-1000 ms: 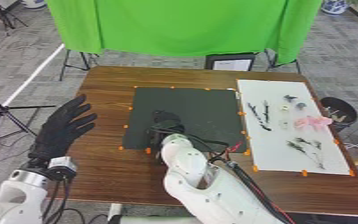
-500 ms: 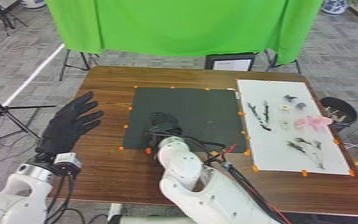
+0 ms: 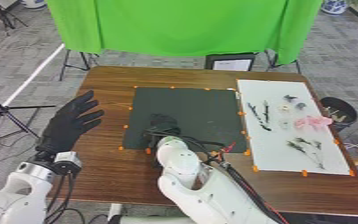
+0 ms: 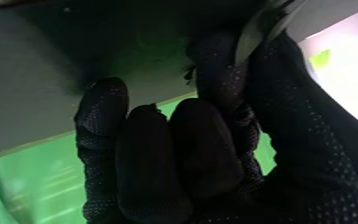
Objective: Arrange flowers
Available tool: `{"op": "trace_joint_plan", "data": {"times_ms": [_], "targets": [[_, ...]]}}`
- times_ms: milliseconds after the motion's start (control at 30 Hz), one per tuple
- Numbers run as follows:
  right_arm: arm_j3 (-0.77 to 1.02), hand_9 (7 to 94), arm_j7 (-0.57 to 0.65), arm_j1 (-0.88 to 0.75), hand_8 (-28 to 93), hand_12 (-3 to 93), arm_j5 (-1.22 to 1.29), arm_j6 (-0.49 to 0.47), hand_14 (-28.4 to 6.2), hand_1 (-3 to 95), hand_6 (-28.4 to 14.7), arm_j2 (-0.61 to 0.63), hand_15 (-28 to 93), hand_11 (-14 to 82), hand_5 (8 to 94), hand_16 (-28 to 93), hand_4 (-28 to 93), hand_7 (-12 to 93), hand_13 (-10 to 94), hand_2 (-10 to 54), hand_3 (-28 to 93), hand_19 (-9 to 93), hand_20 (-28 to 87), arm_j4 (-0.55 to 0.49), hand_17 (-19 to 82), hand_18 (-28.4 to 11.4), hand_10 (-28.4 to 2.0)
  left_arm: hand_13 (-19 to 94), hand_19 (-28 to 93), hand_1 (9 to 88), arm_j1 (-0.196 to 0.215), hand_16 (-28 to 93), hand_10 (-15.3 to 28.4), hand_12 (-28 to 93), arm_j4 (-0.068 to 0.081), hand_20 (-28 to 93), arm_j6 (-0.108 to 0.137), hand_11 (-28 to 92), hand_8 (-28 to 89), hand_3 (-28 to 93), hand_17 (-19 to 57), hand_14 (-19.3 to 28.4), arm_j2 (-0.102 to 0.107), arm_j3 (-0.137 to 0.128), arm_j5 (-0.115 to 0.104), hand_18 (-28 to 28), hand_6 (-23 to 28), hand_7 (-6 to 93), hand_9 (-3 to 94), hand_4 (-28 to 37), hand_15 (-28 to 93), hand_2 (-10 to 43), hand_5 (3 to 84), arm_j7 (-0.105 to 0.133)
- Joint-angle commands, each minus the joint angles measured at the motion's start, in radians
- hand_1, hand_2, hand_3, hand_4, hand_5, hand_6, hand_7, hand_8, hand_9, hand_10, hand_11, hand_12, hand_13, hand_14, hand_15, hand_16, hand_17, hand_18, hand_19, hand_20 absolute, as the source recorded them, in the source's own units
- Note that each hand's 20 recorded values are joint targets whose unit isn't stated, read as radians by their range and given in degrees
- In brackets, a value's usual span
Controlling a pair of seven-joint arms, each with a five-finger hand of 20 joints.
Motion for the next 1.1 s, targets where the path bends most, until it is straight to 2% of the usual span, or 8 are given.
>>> {"op": "trace_joint_plan", "data": {"times_ms": [33, 267, 700, 833, 933, 967, 1033, 1100], "targets": [[0.006, 87.2, 0.002, -0.013, 23, 63.5, -0.017, -0.014, -8.4, 25.6, -0.2, 0.003, 91, 72.9, 77.0, 42, -18, 47, 81, -6.8, 88, 86, 35, 0.013, 33, -21.3, -6.6, 18, 40, 24.3, 0.014, 0, 11.3, 18, -0.001, 10, -0.008, 18, -10, 71, -9.6, 16.0, -0.006, -0.009, -0.004, 21.9, 3.5, 18.9, 21.9, -28.3, 31, -4.1, 25.4, -0.008], [0.009, 86.9, -0.002, -0.003, -7, 63.8, -0.028, -0.033, -8.7, 18.7, -0.8, 0.014, 90, 72.6, 77.2, 42, -19, 53, 81, -5.8, 88, 86, 36, -0.003, 33, -21.6, -6.8, 18, 40, 24.3, 0.032, 0, 11.3, 18, -0.008, 10, -0.004, 18, -11, 71, -9.6, 16.0, -0.012, -0.019, -0.003, 21.9, 3.5, 19.0, 21.9, -28.3, 32, -4.0, 25.4, -0.007], [0.013, 85.8, -0.025, 0.035, -8, 64.5, -0.056, -0.135, -9.1, 11.3, -1.5, 0.053, 90, 71.7, 76.9, 42, -24, 48, 80, -8.9, 83, 85, 36, -0.043, 32, -22.3, -7.4, 18, 40, 24.2, 0.096, 0, 11.4, 18, -0.036, 10, 0.015, 18, -11, 71, -9.6, 16.1, -0.041, -0.060, 0.002, 21.9, 3.5, 19.0, 21.9, -28.3, 31, -4.0, 25.4, 0.001], [0.003, 85.7, -0.027, 0.040, -8, 64.3, -0.125, -0.117, -9.4, 9.9, -1.8, 0.078, 90, 71.2, 77.3, 42, -25, 44, 79, -8.6, 81, 85, 36, -0.057, 32, -22.4, -7.5, 18, 40, 24.2, 0.117, 0, 11.5, 18, -0.042, 10, 0.020, 18, -11, 71, -9.6, 16.1, -0.054, -0.071, 0.003, 21.9, 3.5, 19.0, 22.0, -28.3, 31, -4.0, 25.4, 0.007], [0.026, 85.0, -0.011, 0.047, -8, 64.4, -0.044, -0.124, -9.5, 8.7, -2.2, 0.108, 89, 70.3, 76.8, 43, -25, 39, 79, -6.7, 80, 84, 36, -0.104, 31, -22.3, -7.7, 18, 40, 24.2, 0.139, 0, 11.5, 18, -0.053, 10, 0.023, 18, -11, 71, -9.6, 16.1, -0.066, -0.081, 0.005, 21.9, 3.5, 18.9, 22.0, -28.3, 31, -3.9, 25.4, 0.005], [0.044, 84.6, -0.008, 0.047, -8, 64.3, -0.024, -0.138, -9.5, 7.8, -2.4, 0.118, 89, 70.0, 76.7, 43, -25, 38, 79, -5.7, 80, 84, 36, -0.125, 31, -22.3, -8.0, 18, 40, 24.2, 0.143, 0, 11.5, 18, -0.057, 10, 0.025, 18, -11, 71, -9.6, 16.1, -0.071, -0.086, 0.005, 21.9, 3.5, 18.9, 22.0, -28.3, 31, -3.9, 25.4, -0.007], [0.063, 81.9, -0.009, 0.050, -8, 62.9, 0.013, -0.118, -10.4, 6.7, -3.2, 0.159, 88, 68.0, 75.9, 42, -25, 35, 77, -3.8, 79, 83, 36, -0.167, 29, -22.6, -9.6, 18, 40, 24.2, 0.149, 0, 11.4, 18, -0.056, 10, 0.022, 18, -11, 71, -9.6, 16.1, -0.077, -0.087, 0.007, 21.9, 3.5, 18.9, 22.0, -28.3, 31, -3.9, 25.4, -0.003], [0.100, 75.8, -0.025, 0.045, -8, 54.6, 0.063, -0.096, -11.7, 6.4, -3.7, 0.212, 83, 63.1, 71.9, 40, -25, 30, 72, -2.8, 78, 79, 37, -0.213, 26, -23.2, -12.0, 18, 40, 24.2, 0.158, 0, 11.4, 18, -0.059, 10, 0.021, 18, -11, 71, -9.7, 16.1, -0.084, -0.092, 0.008, 21.9, 3.5, 18.9, 21.9, -28.3, 31, -3.8, 25.4, -0.003]]}}
